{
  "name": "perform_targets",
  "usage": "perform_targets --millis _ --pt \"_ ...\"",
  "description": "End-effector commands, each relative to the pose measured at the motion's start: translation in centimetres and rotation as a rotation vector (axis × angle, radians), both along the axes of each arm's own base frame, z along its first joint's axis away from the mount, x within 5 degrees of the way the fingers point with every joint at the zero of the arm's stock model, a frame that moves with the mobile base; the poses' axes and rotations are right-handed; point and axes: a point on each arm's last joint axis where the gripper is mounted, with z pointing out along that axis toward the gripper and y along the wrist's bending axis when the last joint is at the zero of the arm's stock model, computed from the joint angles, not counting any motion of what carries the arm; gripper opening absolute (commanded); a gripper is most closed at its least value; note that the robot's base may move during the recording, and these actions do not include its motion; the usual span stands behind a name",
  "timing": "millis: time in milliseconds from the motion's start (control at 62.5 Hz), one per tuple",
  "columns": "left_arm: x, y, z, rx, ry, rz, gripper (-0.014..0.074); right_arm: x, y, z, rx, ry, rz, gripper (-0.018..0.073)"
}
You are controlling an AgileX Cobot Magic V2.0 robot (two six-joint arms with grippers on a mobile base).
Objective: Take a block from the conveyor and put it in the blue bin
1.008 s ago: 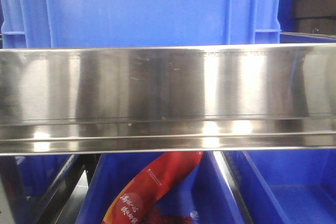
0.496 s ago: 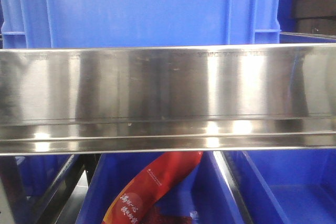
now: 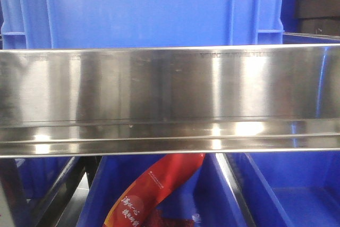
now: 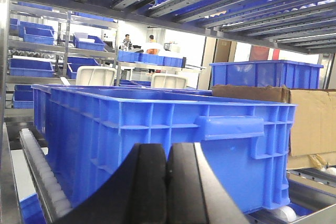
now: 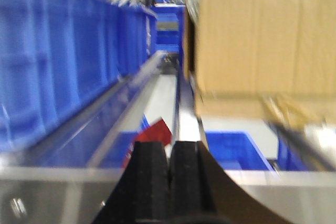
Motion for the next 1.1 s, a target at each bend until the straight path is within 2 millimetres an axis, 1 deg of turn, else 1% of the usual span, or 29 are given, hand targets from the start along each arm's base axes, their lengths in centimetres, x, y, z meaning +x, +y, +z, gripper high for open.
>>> perform_targets --millis 0,112,352,1088 --pt "-0.10 0.12 0.17 -0.015 -0.017 0.005 -0.0111 -0.60 -0.10 0.16 -0.007 -0.059 -0.008 -0.0167" --pt "-0.10 0.12 0.17 -0.015 -0.017 0.005 -0.0111 -0.74 -0.13 -0.25 -0.061 -0.026 -0.010 -0.0167" --pt "-0.13 0.14 0.18 -0.016 -0.019 0.005 -0.0111 -0.76 -0.12 0.22 -0.054 -0.077 -0.010 -0.0167" --pt "-0.13 0.14 0.18 -0.016 -0.019 0.005 -0.0111 -0.76 -0.12 0.22 -0.054 -0.077 -0.010 -0.0167"
